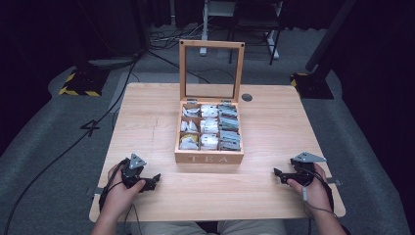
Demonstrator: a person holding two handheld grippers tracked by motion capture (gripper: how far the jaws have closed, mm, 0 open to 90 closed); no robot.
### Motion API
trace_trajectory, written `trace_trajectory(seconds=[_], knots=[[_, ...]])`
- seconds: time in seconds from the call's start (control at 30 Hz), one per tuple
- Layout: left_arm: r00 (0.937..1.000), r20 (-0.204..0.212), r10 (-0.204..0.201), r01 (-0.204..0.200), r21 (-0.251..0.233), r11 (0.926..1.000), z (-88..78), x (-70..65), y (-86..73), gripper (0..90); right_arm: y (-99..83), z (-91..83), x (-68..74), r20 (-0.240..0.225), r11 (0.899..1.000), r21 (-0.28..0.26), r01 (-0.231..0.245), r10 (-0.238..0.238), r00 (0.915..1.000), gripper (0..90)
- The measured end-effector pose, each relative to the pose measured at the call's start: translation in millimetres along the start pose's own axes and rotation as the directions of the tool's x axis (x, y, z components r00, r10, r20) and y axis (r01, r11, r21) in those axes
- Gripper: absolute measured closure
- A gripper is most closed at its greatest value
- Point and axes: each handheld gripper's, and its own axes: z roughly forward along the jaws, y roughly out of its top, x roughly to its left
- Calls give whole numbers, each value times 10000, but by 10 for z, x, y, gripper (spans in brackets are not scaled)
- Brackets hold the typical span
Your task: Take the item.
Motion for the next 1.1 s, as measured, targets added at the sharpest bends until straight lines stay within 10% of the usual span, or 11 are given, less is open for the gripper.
trace_trajectory(seconds=[0.63,0.8,1.1], knots=[[10000,8,-10,10,21,10000,2,-1,2,78,1,0,6,63,10000,4,-25,25,10000,156],[10000,65,54,-54,2,10000,6,10,7,77,29,-19,29,54,10000,-54,-71,72,10000,357],[10000,15,-61,60,304,9995,-23,48,67,185,215,-90,45,-581,9985,-339,-427,406,9975,386]])
